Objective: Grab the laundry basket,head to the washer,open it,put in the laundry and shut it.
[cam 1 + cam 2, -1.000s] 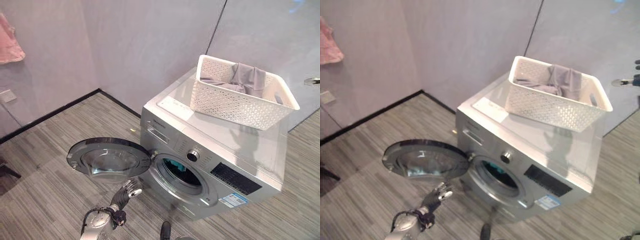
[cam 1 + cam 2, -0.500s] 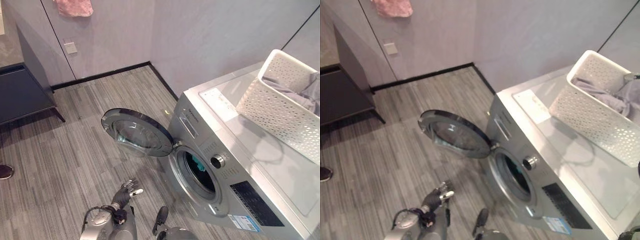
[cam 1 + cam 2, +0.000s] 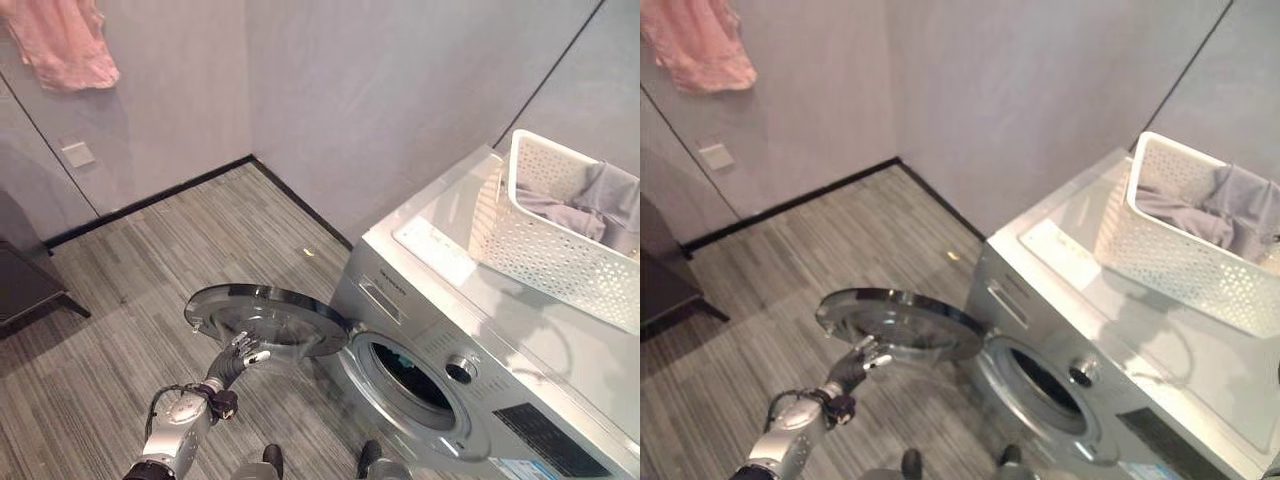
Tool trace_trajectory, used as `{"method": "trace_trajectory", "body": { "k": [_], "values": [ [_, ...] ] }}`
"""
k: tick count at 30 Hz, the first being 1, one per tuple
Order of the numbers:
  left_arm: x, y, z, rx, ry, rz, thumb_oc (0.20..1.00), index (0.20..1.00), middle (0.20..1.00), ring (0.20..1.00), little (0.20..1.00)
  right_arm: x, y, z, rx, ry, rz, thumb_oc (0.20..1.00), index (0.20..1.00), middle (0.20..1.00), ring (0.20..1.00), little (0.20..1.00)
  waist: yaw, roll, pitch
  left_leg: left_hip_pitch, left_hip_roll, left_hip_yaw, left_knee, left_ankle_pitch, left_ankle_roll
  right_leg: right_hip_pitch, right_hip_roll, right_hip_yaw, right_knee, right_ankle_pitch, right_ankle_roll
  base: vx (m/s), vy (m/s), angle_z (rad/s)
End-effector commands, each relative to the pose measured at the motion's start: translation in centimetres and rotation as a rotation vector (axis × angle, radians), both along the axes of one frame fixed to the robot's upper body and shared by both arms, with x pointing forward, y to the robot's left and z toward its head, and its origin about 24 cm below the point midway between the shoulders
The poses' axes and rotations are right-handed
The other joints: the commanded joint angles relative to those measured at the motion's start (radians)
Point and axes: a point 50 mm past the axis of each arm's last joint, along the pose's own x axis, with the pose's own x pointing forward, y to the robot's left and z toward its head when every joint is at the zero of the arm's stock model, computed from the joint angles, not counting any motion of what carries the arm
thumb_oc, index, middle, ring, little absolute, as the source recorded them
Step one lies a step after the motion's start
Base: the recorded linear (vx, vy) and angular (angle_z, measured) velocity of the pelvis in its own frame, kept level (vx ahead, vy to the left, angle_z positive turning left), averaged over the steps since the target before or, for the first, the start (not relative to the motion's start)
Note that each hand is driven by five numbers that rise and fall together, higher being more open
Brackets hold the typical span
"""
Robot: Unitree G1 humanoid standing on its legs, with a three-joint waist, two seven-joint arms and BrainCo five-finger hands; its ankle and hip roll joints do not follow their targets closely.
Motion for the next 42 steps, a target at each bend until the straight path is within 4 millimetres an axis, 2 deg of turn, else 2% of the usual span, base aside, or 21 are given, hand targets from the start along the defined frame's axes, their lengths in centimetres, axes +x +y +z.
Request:
{"method": "trace_trajectory", "body": {
  "k": [1,10,15,16,19,20,21,25,26,28,29,31,32,33,36,38,42],
  "values": [
    [-1.2,-1.7,0.3,-0.05,-0.036,-0.054,1.0,1.0,1.0,1.0,1.0,0.1,0.0,2.4,-0.053,-0.059,0.0,0.868,0.868,0.868,0.868,0.868,0.025,-0.024,-0.012,-0.156,0.124,-0.043,0.078,-0.061,-0.035,0.048,0.048,-0.033,-0.003,-0.126,-0.024,0.01,-0.054,-0.05],
    [-2.0,-2.0,0.3,-0.067,-0.022,-0.078,1.0,1.0,1.0,1.0,1.0,-1.1,-1.0,1.4,-0.043,-0.031,-0.072,0.937,0.937,0.937,0.937,0.937,0.05,-0.007,-0.002,-0.195,0.122,-0.073,0.042,-0.032,-0.055,0.042,0.067,-0.067,-0.05,-0.138,-0.033,-0.01,-0.051,0.15],
    [-2.4,-1.7,0.3,-0.068,-0.014,-0.077,1.0,1.0,1.0,1.0,1.0,-2.2,-1.8,1.8,-0.039,-0.045,-0.125,0.956,0.956,0.956,0.956,0.956,0.065,0.013,0.011,-0.219,0.119,-0.087,0.021,-0.011,-0.065,0.028,0.073,-0.081,-0.07,-0.141,-0.037,0.0,-0.048,0.11],
    [-2.5,-1.7,0.3,-0.073,-0.012,-0.077,1.0,1.0,1.0,1.0,1.0,-2.4,-2.0,1.8,-0.04,-0.041,-0.136,1.0,1.0,1.0,1.0,1.0,0.07,0.016,0.011,-0.209,0.123,-0.096,0.012,-0.025,-0.074,0.036,0.078,-0.073,-0.076,-0.155,-0.034,0.07,-0.063,0.11],
    [-2.5,-1.7,0.4,-0.083,-0.014,-0.075,1.0,1.0,1.0,1.0,1.0,-2.7,-2.2,1.6,-0.041,-0.035,-0.153,1.0,1.0,1.0,1.0,1.0,0.08,0.023,0.017,-0.215,0.12,-0.102,0.003,-0.017,-0.076,0.034,0.079,-0.078,-0.08,-0.156,-0.035,0.02,-0.036,0.1],
    [-2.6,-1.7,0.4,-0.09,-0.015,-0.075,1.0,1.0,1.0,1.0,1.0,-2.8,-2.2,1.7,-0.04,-0.041,-0.159,0.959,0.959,0.959,0.959,0.959,0.085,0.026,0.02,-0.219,0.118,-0.106,-0.001,-0.012,-0.077,0.029,0.079,-0.081,-0.08,-0.156,-0.035,0.0,-0.032,0.05],
    [-2.5,-1.8,0.5,-0.093,-0.02,-0.076,1.0,1.0,1.0,1.0,1.0,-2.9,-2.3,1.7,-0.037,-0.048,-0.165,0.956,0.956,0.956,0.956,0.956,0.089,0.03,0.022,-0.222,0.116,-0.111,-0.007,-0.008,-0.077,0.025,0.079,-0.084,-0.081,-0.157,-0.036,-0.03,-0.056,0.1],
    [-2.2,-2.1,1.0,-0.119,-0.037,-0.081,1.0,1.0,1.0,1.0,1.0,-2.7,-2.2,1.6,-0.006,-0.077,-0.176,0.937,0.937,0.937,0.937,0.937,0.109,0.057,0.045,-0.256,0.105,-0.128,-0.035,0.018,-0.082,-0.016,0.076,-0.097,-0.087,-0.156,-0.036,-0.03,-0.028,0.2],
    [-2.2,-2.1,1.1,-0.123,-0.041,-0.082,1.0,1.0,1.0,1.0,1.0,-2.6,-2.1,1.6,0.001,-0.086,-0.176,0.912,0.912,0.912,0.912,0.912,0.114,0.064,0.049,-0.262,0.103,-0.128,-0.041,0.024,-0.083,-0.026,0.076,-0.097,-0.087,-0.156,-0.036,-0.02,-0.008,0.15],
    [-2.0,-2.2,1.2,-0.126,-0.05,-0.085,1.0,1.0,1.0,1.0,1.0,-2.7,-2.1,1.1,0.013,-0.085,-0.181,0.777,0.777,0.777,0.777,0.777,0.125,0.08,0.061,-0.281,0.098,-0.135,-0.047,0.034,-0.086,-0.047,0.074,-0.098,-0.087,-0.157,-0.037,-0.03,-0.009,0.06],
    [-2.0,-2.3,1.3,-0.132,-0.054,-0.085,1.0,1.0,1.0,1.0,1.0,-2.8,-2.2,0.9,0.015,-0.077,-0.185,0.624,0.624,0.624,0.624,0.624,0.128,0.087,0.064,-0.287,0.097,-0.136,-0.049,0.037,-0.086,-0.054,0.073,-0.098,-0.087,-0.158,-0.039,0.0,0.0,0.0],
    [-2.1,-2.5,1.4,-0.139,-0.054,-0.098,1.0,1.0,1.0,1.0,1.0,-3.3,-2.5,-0.4,0.027,-0.015,-0.193,0.583,0.583,0.583,0.583,0.583,0.137,0.097,0.068,-0.295,0.095,-0.141,-0.054,0.043,-0.088,-0.063,0.074,-0.099,-0.087,-0.162,-0.041,0.0,-0.001,0.07],
    [-2.0,-2.6,1.4,-0.145,-0.055,-0.102,1.0,1.0,1.0,1.0,1.0,-3.6,-2.5,-1.5,0.036,0.039,-0.195,0.275,0.275,0.275,0.275,0.275,0.14,0.101,0.071,-0.298,0.094,-0.142,-0.055,0.046,-0.089,-0.064,0.074,-0.1,-0.087,-0.163,-0.042,0.01,0.0,0.1],
    [-2.0,-2.7,1.3,-0.146,-0.052,-0.104,1.0,1.0,1.0,1.0,1.0,-3.8,-2.5,-2.3,0.036,0.088,-0.191,0.2,0.2,0.2,0.2,0.2,0.141,0.103,0.073,-0.298,0.094,-0.142,-0.056,0.046,-0.089,-0.062,0.074,-0.102,-0.087,-0.165,-0.043,0.02,0.001,0.06],
    [-2.0,-3.1,1.2,-0.151,-0.042,-0.125,1.0,1.0,1.0,1.0,1.0,-4.4,-2.0,-6.3,0.047,0.337,-0.131,0.2,0.2,0.2,0.2,0.2,0.141,0.098,0.075,-0.294,0.094,-0.148,-0.056,0.044,-0.086,-0.05,0.077,-0.109,-0.087,-0.174,-0.046,0.03,-0.012,0.04],
    [-2.1,-3.3,1.1,-0.155,-0.039,-0.141,1.0,1.0,1.0,1.0,1.0,-4.6,-1.3,-9.0,0.075,0.492,-0.055,0.2,0.2,0.2,0.2,0.2,0.14,0.084,0.077,-0.291,0.094,-0.151,-0.049,0.039,-0.084,-0.042,0.08,-0.109,-0.087,-0.176,-0.048,0.03,-0.016,0.04],
    [-2.3,-3.7,0.9,-0.166,-0.037,-0.157,1.0,1.0,1.0,1.0,1.0,-4.0,1.1,-12.1,0.133,0.633,0.171,0.2,0.2,0.2,0.2,0.2,0.128,0.046,0.082,-0.276,0.101,-0.149,-0.044,0.029,-0.085,-0.025,0.086,-0.107,-0.087,-0.18,-0.051,0.02,-0.017,0.03]
  ]
}}
